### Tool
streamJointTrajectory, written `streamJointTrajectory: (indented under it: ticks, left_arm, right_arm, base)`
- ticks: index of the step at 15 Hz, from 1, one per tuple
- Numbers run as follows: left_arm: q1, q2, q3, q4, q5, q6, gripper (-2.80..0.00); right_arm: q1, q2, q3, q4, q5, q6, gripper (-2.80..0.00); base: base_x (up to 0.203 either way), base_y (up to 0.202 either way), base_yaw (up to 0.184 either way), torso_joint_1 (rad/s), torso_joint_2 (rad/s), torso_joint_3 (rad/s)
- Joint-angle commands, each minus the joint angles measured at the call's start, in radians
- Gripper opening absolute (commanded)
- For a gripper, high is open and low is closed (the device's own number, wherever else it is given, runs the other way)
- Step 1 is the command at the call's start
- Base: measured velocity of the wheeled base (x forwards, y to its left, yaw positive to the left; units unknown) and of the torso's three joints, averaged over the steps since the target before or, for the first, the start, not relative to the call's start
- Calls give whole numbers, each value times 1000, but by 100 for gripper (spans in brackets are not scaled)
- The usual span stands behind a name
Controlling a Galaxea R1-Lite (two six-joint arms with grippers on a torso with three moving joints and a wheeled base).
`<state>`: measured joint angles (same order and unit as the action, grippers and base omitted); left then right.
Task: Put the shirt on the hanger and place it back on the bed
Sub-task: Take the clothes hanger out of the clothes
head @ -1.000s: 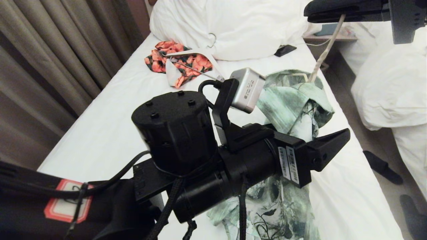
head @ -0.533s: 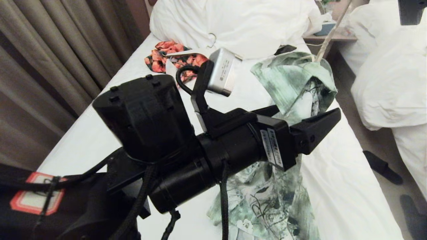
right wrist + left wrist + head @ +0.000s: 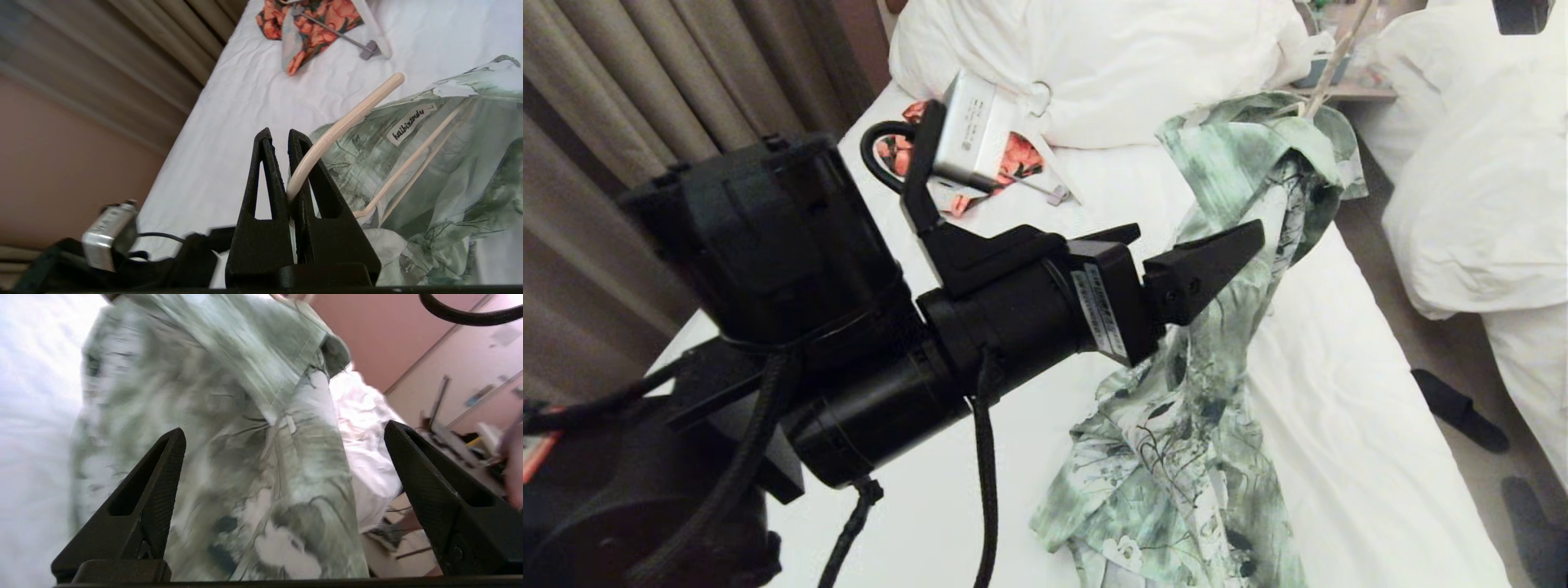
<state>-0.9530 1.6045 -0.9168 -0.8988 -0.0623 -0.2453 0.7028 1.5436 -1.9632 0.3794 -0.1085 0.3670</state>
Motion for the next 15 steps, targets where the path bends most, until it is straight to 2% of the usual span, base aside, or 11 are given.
streamJointTrajectory:
  ticks: [1, 4, 6, 8, 11, 15]
  left_arm:
    - [30, -57, 29, 24, -1, 2, -280]
    - [39, -78, 56, 50, 13, 4, -280]
    - [31, -61, 47, 66, 81, 6, -280]
    - [-7, -47, 22, 96, 132, 9, -280]
    - [-27, -12, -3, 98, 156, 86, -280]
    - [-34, 7, -54, 101, 186, 90, -280]
  right_arm:
    - [-14, 4, 1, 1, -3, 3, -280]
    - [-29, 26, 2, -4, -53, 8, -280]
    - [-29, 54, 14, -85, -125, 21, -280]
    - [-12, 75, 33, -174, -172, 24, -280]
    - [8, 119, 38, -290, -195, 21, -280]
    - [43, 170, 38, -444, -224, -38, -280]
  base:
    - [0, 0, 0, 0, 0, 0]
    - [0, 0, 0, 0, 0, 0]
    - [0, 0, 0, 0, 0, 0]
    - [0, 0, 0, 0, 0, 0]
    - [0, 0, 0, 0, 0, 0]
    - [0, 0, 0, 0, 0, 0]
